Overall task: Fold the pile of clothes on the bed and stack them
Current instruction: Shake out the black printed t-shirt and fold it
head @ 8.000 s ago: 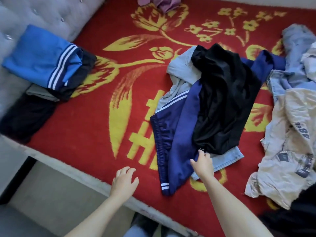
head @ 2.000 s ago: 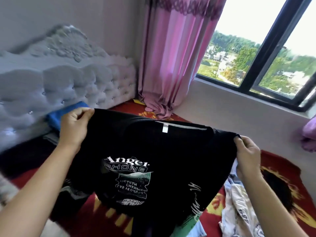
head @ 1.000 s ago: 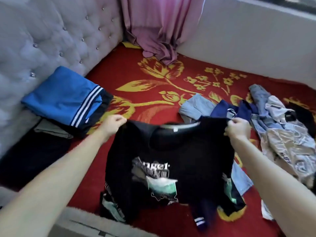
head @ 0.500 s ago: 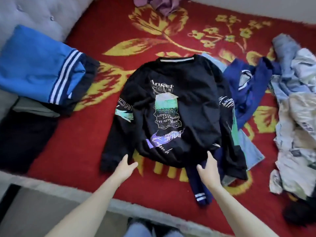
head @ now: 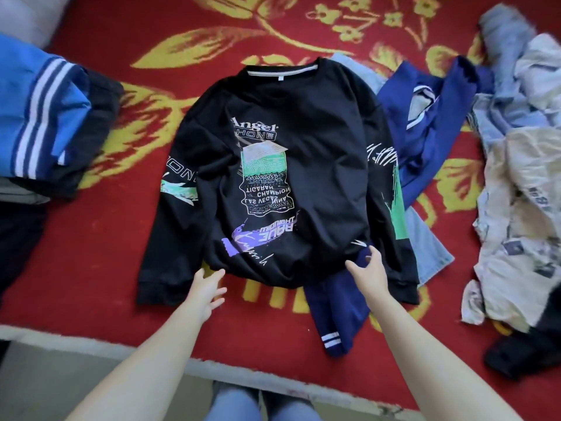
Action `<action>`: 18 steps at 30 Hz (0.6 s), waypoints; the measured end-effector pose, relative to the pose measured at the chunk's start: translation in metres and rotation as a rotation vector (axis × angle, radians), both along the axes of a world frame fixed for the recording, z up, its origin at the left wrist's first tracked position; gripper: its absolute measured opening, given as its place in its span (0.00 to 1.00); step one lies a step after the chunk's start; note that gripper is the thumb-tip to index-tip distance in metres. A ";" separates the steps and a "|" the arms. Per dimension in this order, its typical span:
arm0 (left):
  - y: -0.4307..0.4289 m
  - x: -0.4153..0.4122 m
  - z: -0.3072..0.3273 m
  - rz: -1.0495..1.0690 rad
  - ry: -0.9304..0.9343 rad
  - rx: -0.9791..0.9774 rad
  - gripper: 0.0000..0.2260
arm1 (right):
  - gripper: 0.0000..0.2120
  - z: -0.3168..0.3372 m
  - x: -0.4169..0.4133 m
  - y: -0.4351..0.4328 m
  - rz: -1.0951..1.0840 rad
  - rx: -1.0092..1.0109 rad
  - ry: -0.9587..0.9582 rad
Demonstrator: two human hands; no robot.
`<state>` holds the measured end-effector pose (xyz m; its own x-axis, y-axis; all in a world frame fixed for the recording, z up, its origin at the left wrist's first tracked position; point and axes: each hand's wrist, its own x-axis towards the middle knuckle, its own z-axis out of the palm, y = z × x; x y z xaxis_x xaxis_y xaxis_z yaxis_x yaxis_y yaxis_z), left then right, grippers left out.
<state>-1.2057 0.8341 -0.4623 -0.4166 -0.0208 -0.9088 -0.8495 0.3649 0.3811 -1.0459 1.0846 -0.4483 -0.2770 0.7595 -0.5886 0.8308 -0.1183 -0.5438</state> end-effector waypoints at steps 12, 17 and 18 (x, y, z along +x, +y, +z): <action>0.021 -0.014 -0.005 -0.117 0.258 0.010 0.13 | 0.16 -0.010 -0.015 0.030 0.257 0.073 -0.150; 0.013 -0.007 0.026 0.040 0.313 0.227 0.07 | 0.13 0.014 -0.017 0.023 0.264 0.249 -0.093; 0.010 -0.006 0.037 0.108 0.344 0.264 0.11 | 0.15 0.025 -0.015 0.022 0.203 0.245 -0.004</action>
<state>-1.2121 0.8438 -0.4250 -0.7038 0.1330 -0.6979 -0.6850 0.1334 0.7162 -1.0605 1.1068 -0.4236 -0.4354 0.8084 -0.3962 0.8262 0.1841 -0.5324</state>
